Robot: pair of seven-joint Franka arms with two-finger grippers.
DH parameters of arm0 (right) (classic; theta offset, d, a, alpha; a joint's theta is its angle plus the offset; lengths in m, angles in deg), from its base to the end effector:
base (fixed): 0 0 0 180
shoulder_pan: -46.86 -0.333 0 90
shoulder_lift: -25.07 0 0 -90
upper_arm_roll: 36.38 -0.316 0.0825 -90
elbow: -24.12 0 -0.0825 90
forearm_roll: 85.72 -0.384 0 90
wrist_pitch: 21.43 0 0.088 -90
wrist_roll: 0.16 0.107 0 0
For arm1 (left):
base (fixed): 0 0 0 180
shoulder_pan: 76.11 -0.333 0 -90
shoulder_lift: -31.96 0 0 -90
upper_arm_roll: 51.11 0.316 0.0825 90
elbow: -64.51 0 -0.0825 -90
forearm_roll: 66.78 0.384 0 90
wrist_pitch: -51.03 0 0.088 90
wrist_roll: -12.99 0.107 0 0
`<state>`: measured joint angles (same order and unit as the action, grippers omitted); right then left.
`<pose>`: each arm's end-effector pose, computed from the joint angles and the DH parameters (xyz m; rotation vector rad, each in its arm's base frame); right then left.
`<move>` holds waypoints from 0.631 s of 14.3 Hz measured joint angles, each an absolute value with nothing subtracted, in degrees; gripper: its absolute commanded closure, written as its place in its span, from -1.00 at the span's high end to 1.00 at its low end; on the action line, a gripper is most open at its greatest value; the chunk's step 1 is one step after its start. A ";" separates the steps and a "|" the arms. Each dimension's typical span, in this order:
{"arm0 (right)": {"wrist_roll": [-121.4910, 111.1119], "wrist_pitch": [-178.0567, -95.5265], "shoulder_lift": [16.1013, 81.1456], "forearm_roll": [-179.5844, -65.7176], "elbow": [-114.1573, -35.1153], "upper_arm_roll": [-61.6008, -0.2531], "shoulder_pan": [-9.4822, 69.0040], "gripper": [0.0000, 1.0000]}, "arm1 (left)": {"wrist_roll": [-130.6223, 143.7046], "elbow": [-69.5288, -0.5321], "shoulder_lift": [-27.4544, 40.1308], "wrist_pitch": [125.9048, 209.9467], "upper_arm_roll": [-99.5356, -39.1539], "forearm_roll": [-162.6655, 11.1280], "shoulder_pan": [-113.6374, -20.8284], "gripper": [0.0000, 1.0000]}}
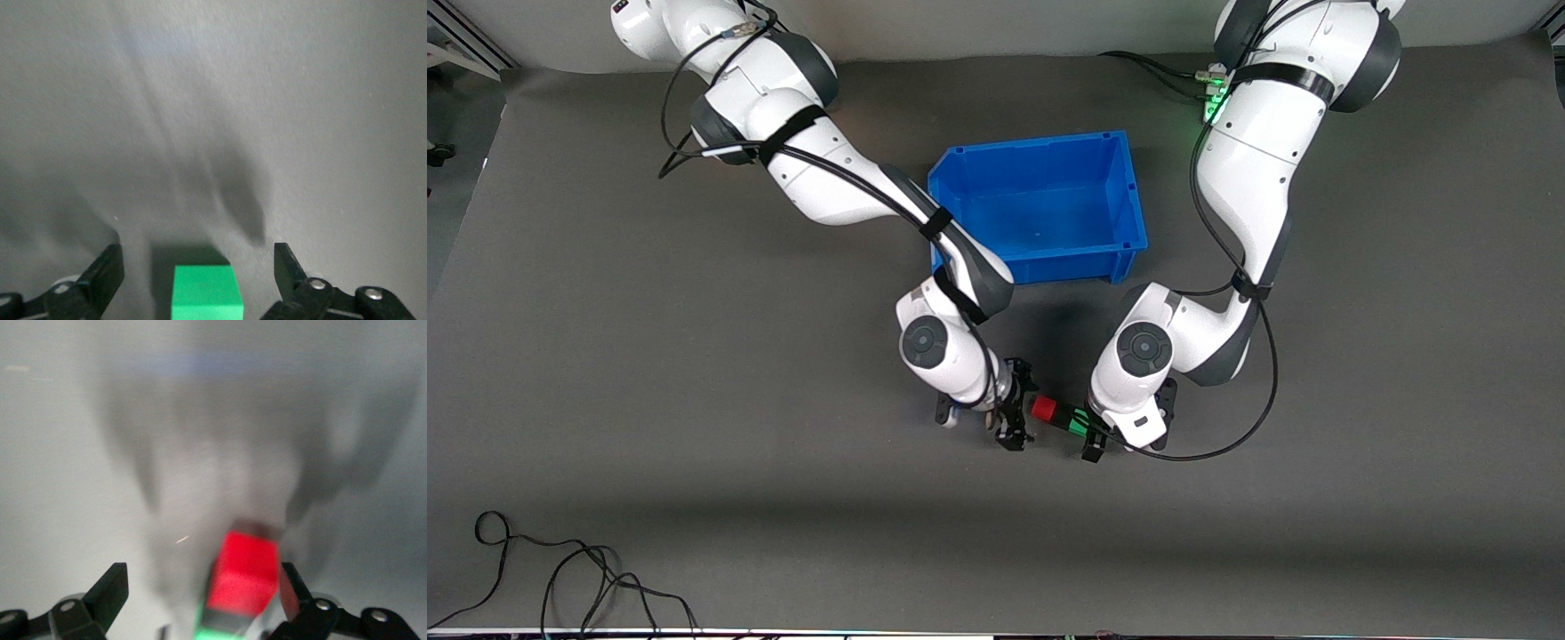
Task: Attach green and red cubes to black cube
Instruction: 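Open both grippers and release the red and green cubes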
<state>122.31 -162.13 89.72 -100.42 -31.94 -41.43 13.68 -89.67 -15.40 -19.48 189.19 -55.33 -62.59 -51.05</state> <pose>0.6567 0.4787 0.1997 -1.8025 2.0635 0.2827 0.6527 -0.3521 0.1791 2.4465 1.7845 0.0698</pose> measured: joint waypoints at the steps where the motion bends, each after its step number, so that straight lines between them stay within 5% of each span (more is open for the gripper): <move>1: 122.29 -161.87 88.05 -100.35 -32.17 -41.39 14.25 1.00 | -88.76 -13.95 -19.34 185.67 -55.08 -62.41 -51.30 1.00; 4: 122.26 -160.76 79.89 -100.16 -37.10 -39.38 14.63 1.00 | -84.71 -6.65 -18.39 173.54 -54.68 -62.36 -54.32 1.00; 9: 112.20 -159.21 62.00 -99.93 -56.89 -36.38 15.03 1.00 | -75.04 -0.70 -11.24 159.97 -54.67 -62.33 -59.91 1.00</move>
<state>112.20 -159.21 62.00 -99.93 -56.89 -36.38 15.03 -75.04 -0.70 -11.24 159.97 -54.67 -62.33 -59.91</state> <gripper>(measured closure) 0.000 0.000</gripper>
